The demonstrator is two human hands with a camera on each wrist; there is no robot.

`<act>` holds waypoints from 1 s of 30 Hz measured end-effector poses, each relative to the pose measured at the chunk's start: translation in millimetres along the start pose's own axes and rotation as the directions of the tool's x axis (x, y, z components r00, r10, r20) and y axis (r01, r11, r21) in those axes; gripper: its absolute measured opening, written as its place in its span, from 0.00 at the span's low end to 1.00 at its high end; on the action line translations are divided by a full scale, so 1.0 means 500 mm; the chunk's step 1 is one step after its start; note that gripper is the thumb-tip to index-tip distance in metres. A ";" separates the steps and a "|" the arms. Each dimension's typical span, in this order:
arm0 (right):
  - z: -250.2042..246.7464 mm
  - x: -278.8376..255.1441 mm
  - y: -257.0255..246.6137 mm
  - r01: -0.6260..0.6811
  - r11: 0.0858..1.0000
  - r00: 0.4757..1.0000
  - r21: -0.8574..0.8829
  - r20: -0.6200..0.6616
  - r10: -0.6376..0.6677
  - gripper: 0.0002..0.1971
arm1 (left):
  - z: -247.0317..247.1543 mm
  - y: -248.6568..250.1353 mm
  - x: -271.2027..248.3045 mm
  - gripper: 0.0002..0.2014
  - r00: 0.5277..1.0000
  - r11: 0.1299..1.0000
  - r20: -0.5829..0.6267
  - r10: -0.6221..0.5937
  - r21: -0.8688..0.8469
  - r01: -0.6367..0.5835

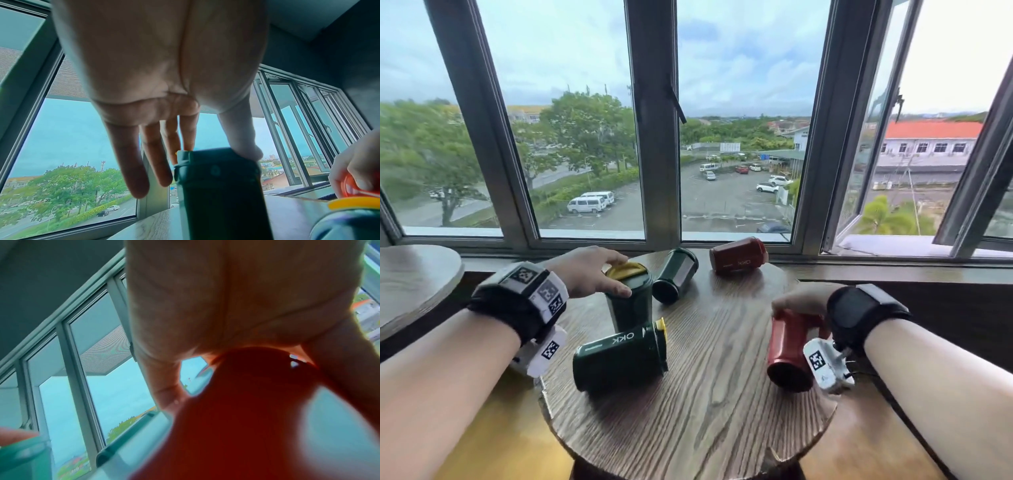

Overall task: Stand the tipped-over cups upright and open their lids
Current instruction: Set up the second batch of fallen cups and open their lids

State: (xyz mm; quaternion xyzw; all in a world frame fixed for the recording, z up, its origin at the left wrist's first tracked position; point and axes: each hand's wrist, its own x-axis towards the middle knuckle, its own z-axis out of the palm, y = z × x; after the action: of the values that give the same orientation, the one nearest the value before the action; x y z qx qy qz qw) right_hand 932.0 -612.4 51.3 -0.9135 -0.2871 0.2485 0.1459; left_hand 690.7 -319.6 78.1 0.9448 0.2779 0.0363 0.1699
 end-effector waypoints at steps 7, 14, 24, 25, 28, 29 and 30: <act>-0.006 0.019 -0.005 -0.075 0.994 0.997 0.077 0.031 0.072 0.14 | 0.002 -0.004 -0.002 0.42 1.000 1.000 -0.012 0.003 0.006 -0.003; -0.036 0.010 -0.129 0.296 0.951 0.932 -0.086 -0.189 -0.308 0.25 | 0.007 -0.009 -0.010 0.43 1.000 1.000 -0.026 0.010 -0.015 -0.010; 0.044 0.040 -0.182 0.414 0.826 0.823 -0.383 -0.230 -0.519 0.52 | 0.012 -0.018 -0.012 0.43 0.998 0.999 -0.057 0.032 -0.032 -0.034; 0.044 0.042 -0.181 0.418 0.822 0.825 -0.388 -0.216 -0.522 0.53 | 0.014 -0.021 -0.011 0.43 0.997 0.998 -0.063 0.033 -0.049 -0.036; 0.039 0.045 -0.179 0.466 0.821 0.829 -0.331 -0.162 -0.535 0.53 | 0.021 -0.030 -0.012 0.44 0.996 0.996 -0.083 0.045 -0.074 -0.051; 0.033 0.047 -0.176 0.483 0.826 0.828 -0.291 -0.154 -0.538 0.51 | 0.022 -0.033 -0.012 0.44 0.995 0.996 -0.087 0.050 -0.068 -0.056; 0.024 0.050 -0.173 0.497 0.830 0.825 -0.251 -0.158 -0.542 0.49 | 0.024 -0.034 -0.013 0.44 0.995 0.996 -0.090 0.054 -0.065 -0.059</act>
State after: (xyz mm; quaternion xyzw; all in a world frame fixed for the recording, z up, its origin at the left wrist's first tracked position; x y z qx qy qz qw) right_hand 904.2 -527.3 67.6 -0.8318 -0.5312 0.0652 0.1474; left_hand 678.5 -313.0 61.2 0.9435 0.2569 0.0919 0.1881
